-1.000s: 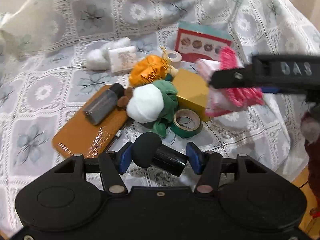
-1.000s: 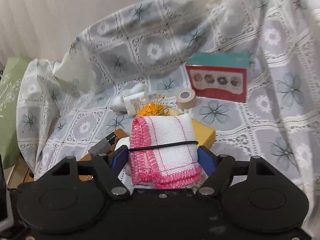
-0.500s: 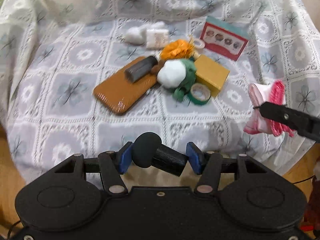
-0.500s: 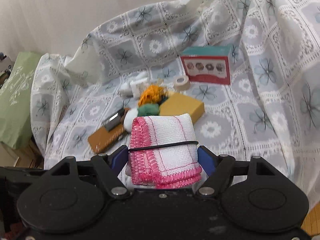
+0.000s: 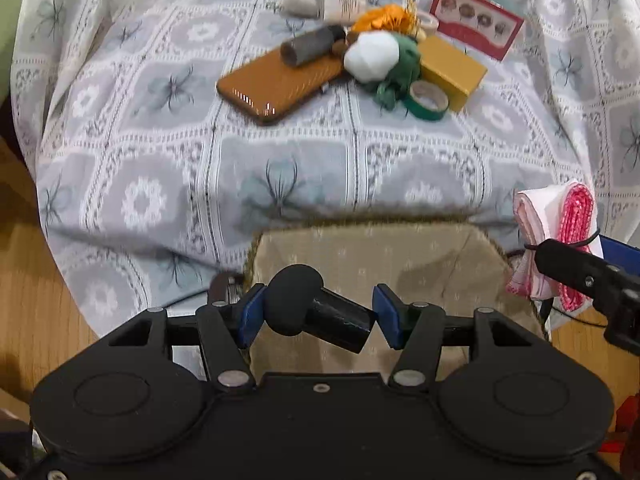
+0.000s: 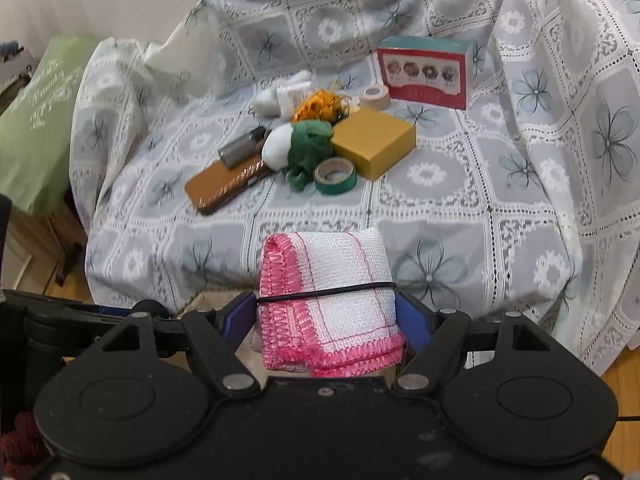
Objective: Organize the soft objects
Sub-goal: 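Carry both held items to the basket and open both tools to drop them, then move both open tools back toward the pile of items, then grasp the green tape roll with the right tool while the left tool grasps the grey bottle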
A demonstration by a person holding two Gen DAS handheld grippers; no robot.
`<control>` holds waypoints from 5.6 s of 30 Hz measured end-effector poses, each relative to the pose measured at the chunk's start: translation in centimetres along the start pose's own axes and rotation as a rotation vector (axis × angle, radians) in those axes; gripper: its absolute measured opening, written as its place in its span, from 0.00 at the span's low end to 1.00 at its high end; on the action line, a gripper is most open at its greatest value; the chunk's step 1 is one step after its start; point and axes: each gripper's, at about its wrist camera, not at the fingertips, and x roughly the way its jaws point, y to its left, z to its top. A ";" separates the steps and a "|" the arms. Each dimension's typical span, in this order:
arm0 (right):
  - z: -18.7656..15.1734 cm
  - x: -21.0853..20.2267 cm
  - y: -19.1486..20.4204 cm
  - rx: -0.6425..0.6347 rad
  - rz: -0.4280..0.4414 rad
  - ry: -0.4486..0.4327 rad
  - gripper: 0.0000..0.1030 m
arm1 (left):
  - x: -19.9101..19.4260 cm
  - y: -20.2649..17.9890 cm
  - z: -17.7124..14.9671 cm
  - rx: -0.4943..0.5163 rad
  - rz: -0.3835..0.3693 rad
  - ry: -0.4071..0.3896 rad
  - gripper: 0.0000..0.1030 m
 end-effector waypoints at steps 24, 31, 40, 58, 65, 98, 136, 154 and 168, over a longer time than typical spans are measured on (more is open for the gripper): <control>-1.7 -0.1 0.6 -0.042 0.036 0.068 0.75 | 0.6 -0.6 -2.8 0.037 0.036 0.048 0.69; -1.5 0.0 0.0 -0.013 0.028 0.046 0.75 | 0.4 -0.6 -2.6 0.042 0.044 0.033 0.69; -0.7 -0.4 -0.7 0.023 -0.017 -0.057 0.78 | 0.1 -0.7 -2.7 0.060 0.088 -0.030 0.71; 3.1 3.5 -1.9 -0.079 -0.212 -0.264 0.80 | 1.1 1.4 1.2 0.037 0.230 -0.254 0.80; 3.3 7.4 -2.4 -0.123 -0.311 -0.239 0.80 | 3.3 3.3 2.3 0.001 0.335 -0.279 0.82; 2.2 6.2 -0.2 -0.182 -0.392 -0.389 0.81 | 1.5 2.3 1.4 0.001 0.418 -0.471 0.87; 8.2 13.6 0.9 -0.135 -0.150 -0.123 0.67 | 3.2 1.3 7.9 0.075 0.310 -0.452 0.88; 9.5 18.2 1.2 -0.072 -0.156 -0.028 0.45 | 4.7 2.5 9.2 0.021 0.260 -0.368 0.88; 8.2 16.3 0.5 -0.070 -0.164 -0.020 0.45 | 6.1 1.5 11.4 0.024 0.248 -0.352 0.88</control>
